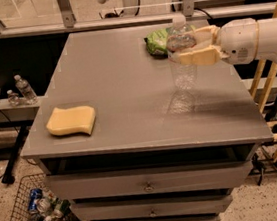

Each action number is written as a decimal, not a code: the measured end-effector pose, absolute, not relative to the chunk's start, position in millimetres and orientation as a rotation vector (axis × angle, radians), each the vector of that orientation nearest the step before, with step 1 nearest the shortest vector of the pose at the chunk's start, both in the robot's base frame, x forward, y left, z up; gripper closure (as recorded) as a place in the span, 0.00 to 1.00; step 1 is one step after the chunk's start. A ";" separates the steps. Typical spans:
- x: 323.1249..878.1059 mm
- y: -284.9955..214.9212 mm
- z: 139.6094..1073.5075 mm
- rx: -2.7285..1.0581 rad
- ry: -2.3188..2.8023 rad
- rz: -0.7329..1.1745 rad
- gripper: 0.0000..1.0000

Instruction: Place water bottle upright

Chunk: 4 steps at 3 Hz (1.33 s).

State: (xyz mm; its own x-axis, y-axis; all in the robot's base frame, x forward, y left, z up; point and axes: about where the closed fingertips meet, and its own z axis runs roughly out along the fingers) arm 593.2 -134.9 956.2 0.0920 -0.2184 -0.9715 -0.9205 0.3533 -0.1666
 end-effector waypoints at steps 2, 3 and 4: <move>600.7 -146.6 943.0 -1.019 1.399 0.773 1.00; 603.9 -149.8 933.8 -1.003 1.406 0.769 1.00; 605.6 -152.3 928.9 -1.000 1.404 0.746 1.00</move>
Offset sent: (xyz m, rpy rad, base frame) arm 0.0117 -0.0246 -0.0240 0.1171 0.0372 -0.0708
